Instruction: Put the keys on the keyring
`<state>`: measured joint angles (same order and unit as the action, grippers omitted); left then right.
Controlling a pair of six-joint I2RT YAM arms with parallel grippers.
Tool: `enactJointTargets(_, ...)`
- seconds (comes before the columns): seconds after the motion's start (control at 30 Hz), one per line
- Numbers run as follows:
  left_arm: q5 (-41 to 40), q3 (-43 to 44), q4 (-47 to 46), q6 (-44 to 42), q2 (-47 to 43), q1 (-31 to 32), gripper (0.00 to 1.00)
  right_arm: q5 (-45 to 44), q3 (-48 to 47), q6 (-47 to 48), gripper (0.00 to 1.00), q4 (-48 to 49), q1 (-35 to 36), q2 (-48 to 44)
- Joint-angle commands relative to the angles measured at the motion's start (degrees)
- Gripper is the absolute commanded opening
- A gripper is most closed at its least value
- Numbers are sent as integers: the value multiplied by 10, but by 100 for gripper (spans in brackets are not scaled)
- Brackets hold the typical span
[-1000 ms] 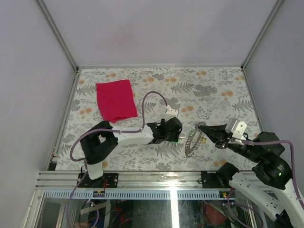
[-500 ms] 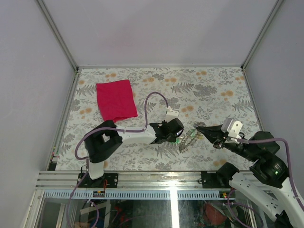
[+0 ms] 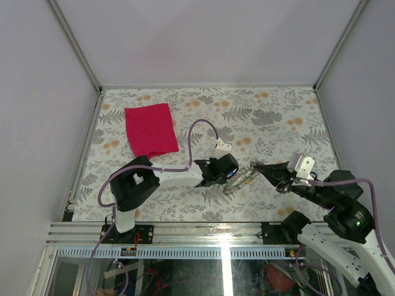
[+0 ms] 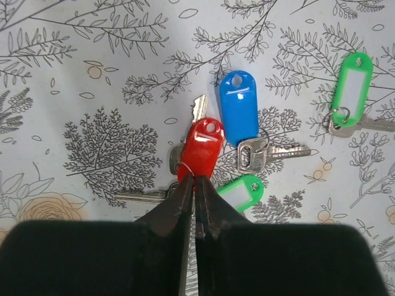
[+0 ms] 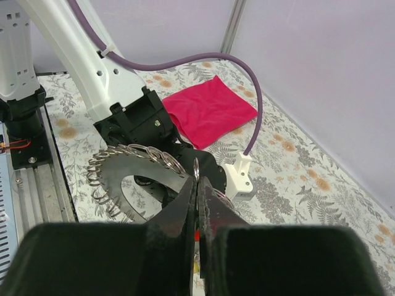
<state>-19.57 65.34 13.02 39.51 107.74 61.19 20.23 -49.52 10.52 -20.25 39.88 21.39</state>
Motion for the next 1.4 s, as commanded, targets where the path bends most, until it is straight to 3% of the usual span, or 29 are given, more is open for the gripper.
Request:
enactJointTargets(0.0,-38,13,5,-13,6,0,1,9,-6,-11,0,56,3,8)
enactJointTargets(0.37,-27,-30,-55,-74,-60,-12,0,16,-5,-17,0,62,3,12)
enactJointTargets(0.83,30,-116,-127,-189,-216,-50,0,14,-4,10,0,56,3,9)
enactJointTargets(1.07,135,-147,-126,-257,-367,-88,0,46,28,54,0,92,3,-1)
enactJointTargets(1.37,289,-93,-22,-347,-491,-99,0,133,67,143,0,212,3,17)
